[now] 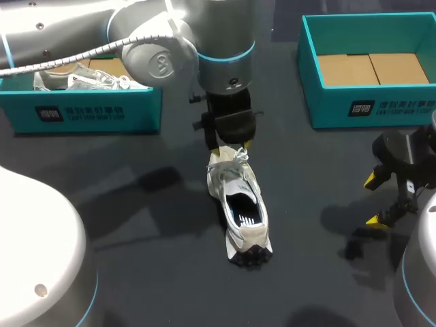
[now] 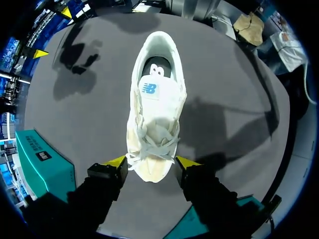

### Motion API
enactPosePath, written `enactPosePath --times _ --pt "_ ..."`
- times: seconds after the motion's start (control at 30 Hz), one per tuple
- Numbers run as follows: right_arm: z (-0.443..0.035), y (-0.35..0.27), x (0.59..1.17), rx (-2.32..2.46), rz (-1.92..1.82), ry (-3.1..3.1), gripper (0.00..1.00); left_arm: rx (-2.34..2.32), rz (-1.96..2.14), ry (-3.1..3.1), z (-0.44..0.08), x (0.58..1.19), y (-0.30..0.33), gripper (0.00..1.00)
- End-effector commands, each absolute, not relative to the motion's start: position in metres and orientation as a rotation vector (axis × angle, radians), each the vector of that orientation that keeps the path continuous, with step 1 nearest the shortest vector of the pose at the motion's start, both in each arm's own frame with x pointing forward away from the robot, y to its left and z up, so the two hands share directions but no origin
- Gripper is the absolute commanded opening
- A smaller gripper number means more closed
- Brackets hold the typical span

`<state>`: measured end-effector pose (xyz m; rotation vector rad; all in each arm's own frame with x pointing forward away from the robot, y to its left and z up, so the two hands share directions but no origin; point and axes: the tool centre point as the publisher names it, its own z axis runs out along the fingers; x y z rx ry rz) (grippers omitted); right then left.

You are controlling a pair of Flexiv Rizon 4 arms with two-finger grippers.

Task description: Take the shoe out of the shoebox, open the shoe tongue, remove and reinsert the insole, then place the shoe into the shoebox

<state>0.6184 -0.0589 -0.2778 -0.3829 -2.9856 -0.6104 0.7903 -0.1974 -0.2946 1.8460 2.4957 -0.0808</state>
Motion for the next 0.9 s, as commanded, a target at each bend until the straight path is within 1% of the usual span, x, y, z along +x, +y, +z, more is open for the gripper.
enactPosePath --times 0.03,0.07,0.1,0.3,0.37,0.7,0.83,0.9 --pt "-0.278 -0.059 0.617 -0.384 -0.608 -2.988 1.0 1.849 -0.118 2.494 -0.286 0.792 -0.192 0.54" --pt "-0.278 -0.059 0.617 -0.384 -0.608 -2.988 1.0 1.853 -0.131 2.492 -0.285 0.792 -0.192 0.5" --pt "-0.278 -0.059 0.617 -0.384 -0.608 -2.988 1.0 1.855 -0.139 2.489 -0.284 0.791 -0.192 0.48" --pt "-0.278 -0.059 0.617 -0.384 -0.608 -2.988 1.0 1.867 -0.169 2.467 -0.278 0.785 -0.193 0.46" --pt "-0.278 -0.059 0.617 -0.384 -0.608 -2.988 1.0 1.875 -0.178 2.461 -0.277 0.781 -0.194 0.43" --pt "-0.278 -0.059 0.617 -0.384 -0.608 -2.988 1.0 1.931 -0.232 2.439 -0.287 0.762 -0.198 0.44" --pt "-0.278 -0.059 0.617 -0.384 -0.608 -2.988 1.0 1.964 -0.264 2.419 -0.295 0.749 -0.2 0.42" --pt "-0.278 -0.059 0.617 -0.384 -0.608 -2.988 1.0 1.977 -0.291 2.413 -0.299 0.741 -0.201 0.39"
